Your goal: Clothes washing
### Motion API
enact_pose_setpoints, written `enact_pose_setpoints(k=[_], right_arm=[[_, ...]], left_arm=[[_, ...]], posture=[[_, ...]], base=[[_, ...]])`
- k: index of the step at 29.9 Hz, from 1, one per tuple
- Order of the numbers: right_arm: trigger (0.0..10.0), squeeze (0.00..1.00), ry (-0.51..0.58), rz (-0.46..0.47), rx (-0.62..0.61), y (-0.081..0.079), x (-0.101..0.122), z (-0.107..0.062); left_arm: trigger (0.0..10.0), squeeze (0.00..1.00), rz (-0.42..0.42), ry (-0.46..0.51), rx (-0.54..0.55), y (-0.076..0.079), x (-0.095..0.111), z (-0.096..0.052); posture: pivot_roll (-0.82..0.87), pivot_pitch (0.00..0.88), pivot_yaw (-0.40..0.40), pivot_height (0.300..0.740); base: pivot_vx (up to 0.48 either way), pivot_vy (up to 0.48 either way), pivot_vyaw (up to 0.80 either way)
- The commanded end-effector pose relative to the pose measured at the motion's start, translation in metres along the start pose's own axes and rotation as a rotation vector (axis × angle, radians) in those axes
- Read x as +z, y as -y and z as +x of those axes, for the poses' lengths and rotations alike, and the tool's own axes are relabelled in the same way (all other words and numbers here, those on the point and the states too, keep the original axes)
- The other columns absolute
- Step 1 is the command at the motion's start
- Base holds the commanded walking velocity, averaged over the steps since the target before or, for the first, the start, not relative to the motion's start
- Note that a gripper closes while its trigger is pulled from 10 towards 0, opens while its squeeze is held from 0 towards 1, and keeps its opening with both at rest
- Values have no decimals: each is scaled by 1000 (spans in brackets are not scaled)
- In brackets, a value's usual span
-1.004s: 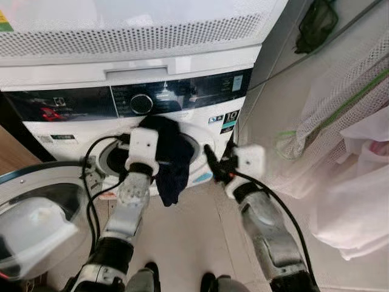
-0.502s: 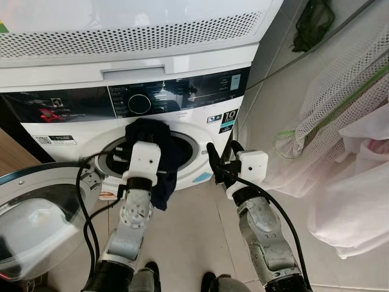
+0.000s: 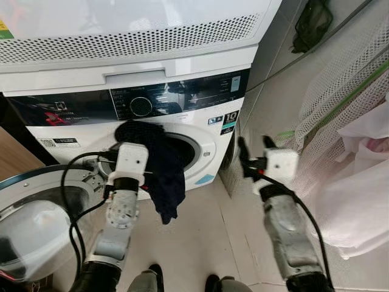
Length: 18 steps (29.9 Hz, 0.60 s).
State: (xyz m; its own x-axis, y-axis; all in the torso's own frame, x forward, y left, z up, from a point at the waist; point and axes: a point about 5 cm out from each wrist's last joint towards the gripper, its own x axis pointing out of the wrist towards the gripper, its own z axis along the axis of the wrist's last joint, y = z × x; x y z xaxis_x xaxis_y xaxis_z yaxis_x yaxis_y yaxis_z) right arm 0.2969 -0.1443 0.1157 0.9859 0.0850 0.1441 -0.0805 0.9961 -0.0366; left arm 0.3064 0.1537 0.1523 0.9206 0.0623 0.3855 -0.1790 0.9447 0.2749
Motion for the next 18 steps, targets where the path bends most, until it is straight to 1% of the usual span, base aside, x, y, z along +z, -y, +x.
enact_pose_setpoints(k=[1, 3, 7, 10, 13, 18], right_arm=[[10000, 0, 6, 8, -6, -1, 1, -6], [10000, 0, 4, 15, -3, -2, 0, -9], [10000, 0, -12, 30, -17, -2, -4, -14], [10000, 0, -19, 33, 8, -7, -6, -18], [10000, 0, -24, 37, 16, -9, -5, -18], [10000, 0, -24, 30, 30, -9, -2, -15]], left_arm=[[10000, 0, -29, 10, 9, -2, 3, -5], [10000, 0, -52, 5, 7, 1, 3, -7], [10000, 0, -57, 20, -17, 8, 7, -10], [10000, 0, -99, 0, -6, 12, 7, -14], [10000, 0, -109, 5, -10, 14, 8, -15], [10000, 0, -126, 4, -10, 17, 11, -13]], posture=[[70, 167, -29, 740], [77, 172, -29, 740], [83, 178, -32, 740], [97, 191, -47, 740], [102, 193, -51, 740], [101, 192, -65, 740]], base=[[0, 0, 0], [0, 0, 0], [0, 0, 0], [0, 0, 0], [0, 0, 0], [0, 0, 0]])
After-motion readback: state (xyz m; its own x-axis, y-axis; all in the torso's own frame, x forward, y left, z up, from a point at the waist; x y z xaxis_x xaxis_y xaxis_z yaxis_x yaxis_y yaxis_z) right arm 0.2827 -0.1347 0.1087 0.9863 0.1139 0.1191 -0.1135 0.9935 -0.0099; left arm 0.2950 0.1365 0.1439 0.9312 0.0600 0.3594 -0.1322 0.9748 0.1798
